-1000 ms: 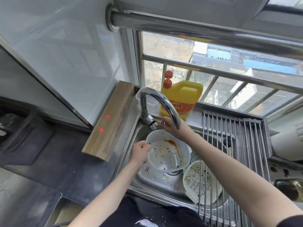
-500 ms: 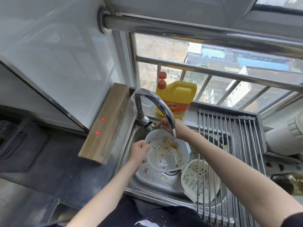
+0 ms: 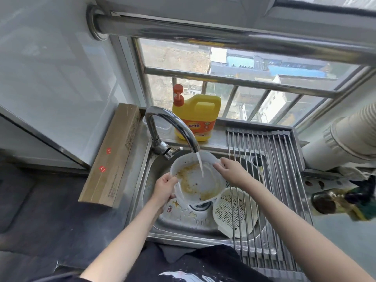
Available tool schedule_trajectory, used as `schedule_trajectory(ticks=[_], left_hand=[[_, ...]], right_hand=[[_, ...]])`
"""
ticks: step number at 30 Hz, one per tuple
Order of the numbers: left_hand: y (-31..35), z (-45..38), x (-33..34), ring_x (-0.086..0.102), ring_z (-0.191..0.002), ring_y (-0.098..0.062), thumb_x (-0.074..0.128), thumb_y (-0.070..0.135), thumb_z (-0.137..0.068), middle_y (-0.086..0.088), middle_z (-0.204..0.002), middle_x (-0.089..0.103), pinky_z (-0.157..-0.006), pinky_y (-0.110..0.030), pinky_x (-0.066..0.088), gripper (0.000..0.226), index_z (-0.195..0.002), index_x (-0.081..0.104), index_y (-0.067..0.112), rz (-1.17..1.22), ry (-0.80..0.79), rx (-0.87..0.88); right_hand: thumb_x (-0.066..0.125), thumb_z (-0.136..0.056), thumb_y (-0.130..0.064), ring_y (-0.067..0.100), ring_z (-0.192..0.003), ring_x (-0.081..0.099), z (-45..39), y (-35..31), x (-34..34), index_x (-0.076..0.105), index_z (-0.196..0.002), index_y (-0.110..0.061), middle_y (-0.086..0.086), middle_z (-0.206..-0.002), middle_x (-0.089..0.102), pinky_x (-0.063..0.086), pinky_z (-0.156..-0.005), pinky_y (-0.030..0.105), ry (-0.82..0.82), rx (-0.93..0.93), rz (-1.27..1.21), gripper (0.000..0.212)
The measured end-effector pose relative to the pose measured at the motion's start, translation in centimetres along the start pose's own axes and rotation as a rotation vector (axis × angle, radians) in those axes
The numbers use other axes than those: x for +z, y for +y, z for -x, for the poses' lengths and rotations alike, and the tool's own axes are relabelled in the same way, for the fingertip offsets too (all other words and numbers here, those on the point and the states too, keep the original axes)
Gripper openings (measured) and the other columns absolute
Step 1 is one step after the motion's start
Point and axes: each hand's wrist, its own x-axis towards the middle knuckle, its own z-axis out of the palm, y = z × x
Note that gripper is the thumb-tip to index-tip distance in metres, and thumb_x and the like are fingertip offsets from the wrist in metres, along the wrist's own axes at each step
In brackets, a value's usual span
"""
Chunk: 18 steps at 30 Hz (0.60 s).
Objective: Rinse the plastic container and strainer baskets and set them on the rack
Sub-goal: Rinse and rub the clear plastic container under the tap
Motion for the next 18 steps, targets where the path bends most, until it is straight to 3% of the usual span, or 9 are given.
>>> schedule_trajectory(ticks=[3,6,9,12,18], left_hand=[[0.2,0.2,-0.1,0.04,-0.037,-0.006,0.054,0.011,-0.094,0.002,-0.051,0.04,-0.033,-0.015,0.033,0.037,-0.062,0.036,0.017,-0.028,-0.017,0.005],[0.3,0.1,-0.6,0.036,-0.045,-0.011,0.056,0.029,-0.094,0.0,-0.055,0.036,-0.039,-0.017,0.034,0.031,-0.07,0.044,0.015,-0.11,-0.042,0.02],[0.5,0.1,-1.0,0.031,-0.045,-0.01,0.054,0.033,-0.095,0.002,-0.056,0.03,-0.043,-0.022,0.033,0.028,-0.082,0.054,0.008,-0.165,-0.03,0.028],[0.8,0.1,-1.2,0.035,-0.045,-0.013,0.052,0.032,-0.096,0.002,-0.055,0.031,-0.044,-0.024,0.032,0.029,-0.079,0.054,0.009,-0.172,-0.013,0.037],[0.3,-0.6,-1.8,0.039,-0.043,-0.015,0.048,0.024,-0.098,-0.004,-0.057,0.038,-0.042,-0.022,0.031,0.036,-0.065,0.036,0.015,-0.238,-0.036,-0.018]], right_hand=[[0.042,-0.099,-0.04,0.016,-0.06,0.042,0.7,-0.4,0.7,0.043,-0.076,-0.015,0.0,-0.071,0.049,0.038,-0.059,0.032,0.075,0.023,-0.009,0.034],[0.042,-0.1,-0.037,0.014,-0.057,0.037,1.5,-0.5,1.3,0.035,-0.07,-0.019,-0.002,-0.066,0.044,0.033,-0.056,0.029,0.139,0.04,-0.055,0.036],[0.041,-0.1,-0.037,0.015,-0.056,0.036,1.9,-0.3,2.0,0.035,-0.07,-0.017,-0.001,-0.066,0.043,0.032,-0.056,0.031,0.16,0.067,-0.084,0.036],[0.042,-0.099,-0.035,0.017,-0.057,0.035,2.2,-0.3,2.6,0.034,-0.07,-0.015,0.001,-0.065,0.042,0.031,-0.057,0.033,0.181,0.088,-0.106,0.036],[0.038,-0.101,-0.034,0.021,-0.057,0.044,3.2,-0.7,3.1,0.042,-0.084,-0.009,0.004,-0.068,0.05,0.034,-0.053,0.034,0.303,0.11,-0.063,0.031]])
